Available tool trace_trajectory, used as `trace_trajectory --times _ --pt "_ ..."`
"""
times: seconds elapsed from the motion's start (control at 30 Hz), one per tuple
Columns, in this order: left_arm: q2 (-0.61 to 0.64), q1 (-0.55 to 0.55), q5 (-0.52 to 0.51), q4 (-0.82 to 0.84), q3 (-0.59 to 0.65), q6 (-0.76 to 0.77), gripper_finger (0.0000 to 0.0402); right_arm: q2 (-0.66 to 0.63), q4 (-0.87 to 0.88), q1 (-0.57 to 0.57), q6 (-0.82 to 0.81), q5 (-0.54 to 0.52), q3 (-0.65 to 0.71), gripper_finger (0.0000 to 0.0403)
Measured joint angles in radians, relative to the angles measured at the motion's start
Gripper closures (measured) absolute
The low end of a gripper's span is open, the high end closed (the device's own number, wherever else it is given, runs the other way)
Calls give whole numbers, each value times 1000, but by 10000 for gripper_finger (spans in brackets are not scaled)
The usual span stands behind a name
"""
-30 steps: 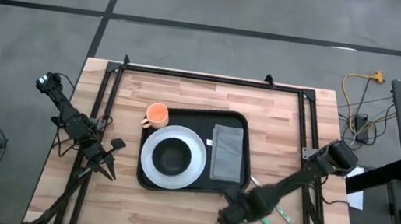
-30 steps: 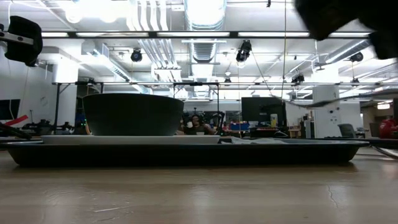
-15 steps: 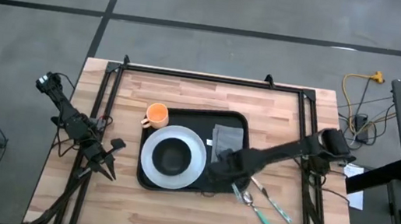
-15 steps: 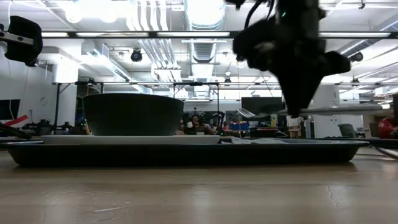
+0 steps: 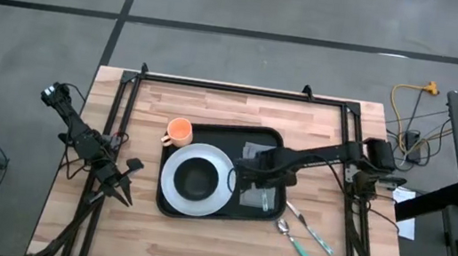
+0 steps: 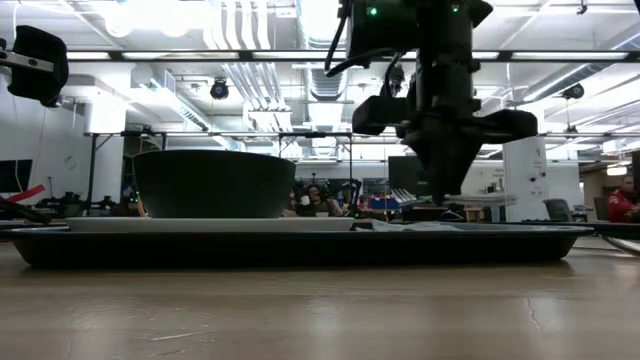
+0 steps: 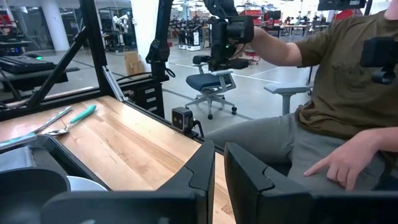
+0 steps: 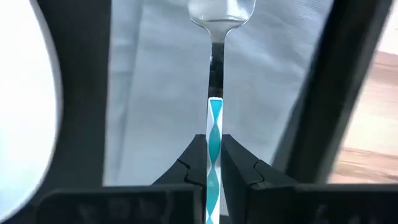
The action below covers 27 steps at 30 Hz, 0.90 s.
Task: Set up tray
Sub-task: Put the blue fork on the gray napkin to the right of the white plate
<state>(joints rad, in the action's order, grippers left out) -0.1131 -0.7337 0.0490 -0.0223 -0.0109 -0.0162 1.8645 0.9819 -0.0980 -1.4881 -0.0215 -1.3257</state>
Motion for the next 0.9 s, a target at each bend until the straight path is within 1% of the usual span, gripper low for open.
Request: trace_trajectory --times 0.2,0.47,0.63,0.9 --pt "0 0 0 0 0 0 383 0 -121 28 -34 -1 23 390" --pt "0 0 0 0 0 0 383 0 -128 34 -102 -21 26 390" --pt "0 0 0 0 0 0 383 0 -128 34 -114 -37 31 390" --pt "0 0 0 0 0 0 383 1 -139 36 -139 -50 82 390"
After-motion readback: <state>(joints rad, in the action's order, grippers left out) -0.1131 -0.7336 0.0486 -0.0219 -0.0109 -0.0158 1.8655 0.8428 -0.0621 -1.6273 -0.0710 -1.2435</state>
